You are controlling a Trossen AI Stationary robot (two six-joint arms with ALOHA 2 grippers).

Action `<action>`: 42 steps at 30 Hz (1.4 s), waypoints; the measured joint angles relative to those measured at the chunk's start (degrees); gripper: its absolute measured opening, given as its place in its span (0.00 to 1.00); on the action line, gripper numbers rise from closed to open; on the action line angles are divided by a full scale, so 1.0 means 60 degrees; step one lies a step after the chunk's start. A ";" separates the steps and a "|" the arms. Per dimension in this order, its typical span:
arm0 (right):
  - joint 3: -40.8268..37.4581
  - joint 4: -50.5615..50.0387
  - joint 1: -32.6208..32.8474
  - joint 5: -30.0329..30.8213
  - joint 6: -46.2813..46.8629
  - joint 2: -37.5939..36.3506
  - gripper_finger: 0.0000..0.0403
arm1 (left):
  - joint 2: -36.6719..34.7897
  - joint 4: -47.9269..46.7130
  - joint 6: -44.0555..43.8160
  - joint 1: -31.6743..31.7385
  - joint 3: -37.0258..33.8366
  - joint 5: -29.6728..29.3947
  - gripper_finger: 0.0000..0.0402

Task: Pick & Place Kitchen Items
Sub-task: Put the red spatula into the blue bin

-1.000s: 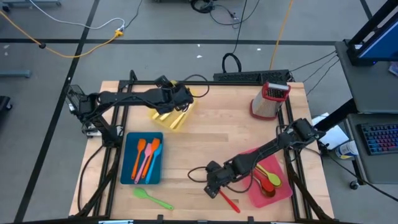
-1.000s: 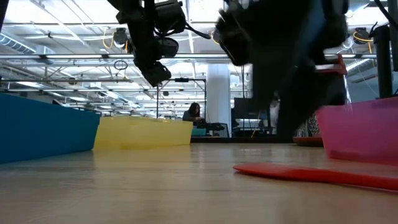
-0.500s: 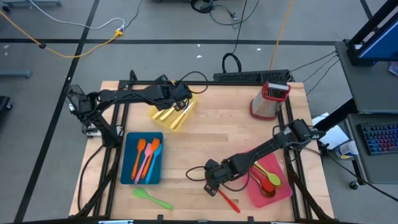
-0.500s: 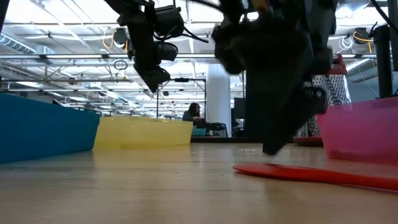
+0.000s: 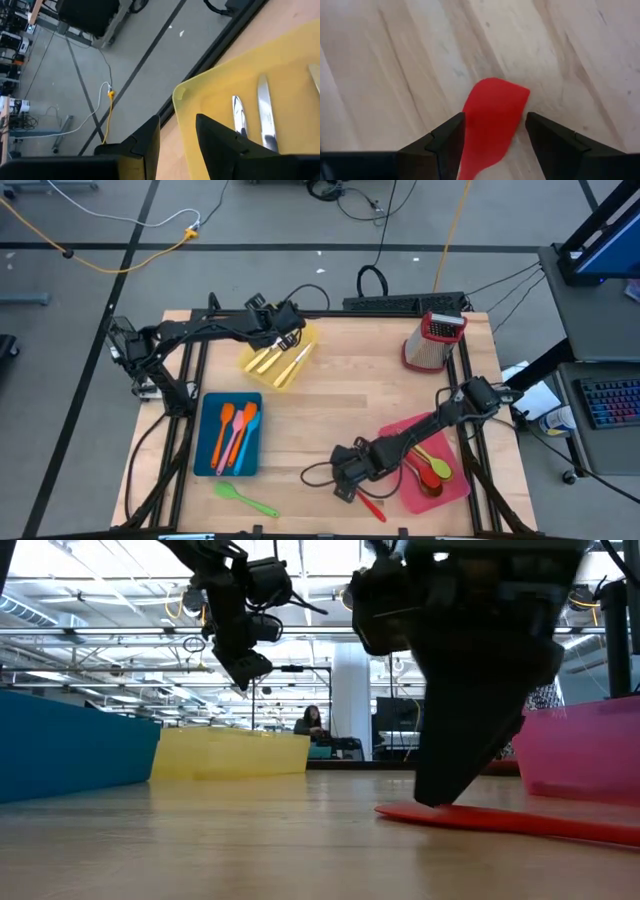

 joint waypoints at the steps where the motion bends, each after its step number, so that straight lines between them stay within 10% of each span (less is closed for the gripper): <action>1: -0.0003 -0.0004 0.0026 0.0131 -0.0402 0.0004 0.52 | 0.0000 0.0051 -0.0004 0.0041 0.0000 0.0009 0.33; 15: -0.0042 0.0282 -0.0032 0.1949 -0.3296 0.0047 0.45 | 0.0000 0.0469 0.0233 0.0558 0.0000 0.0653 0.33; 21: -0.0046 0.0543 -0.0171 0.0504 -0.2067 -0.0060 0.38 | 0.0000 0.0469 0.0404 0.0688 0.0000 0.0657 0.33; 32: -0.0073 0.1121 0.0104 -0.0725 0.0346 -0.0517 0.58 | 0.0000 0.0450 0.0412 0.0670 0.0000 0.0671 0.33; 42: 0.0005 0.1319 0.0666 -0.0571 0.0792 0.0000 0.48 | 0.0000 0.0464 0.0458 0.0674 0.0000 0.0678 0.33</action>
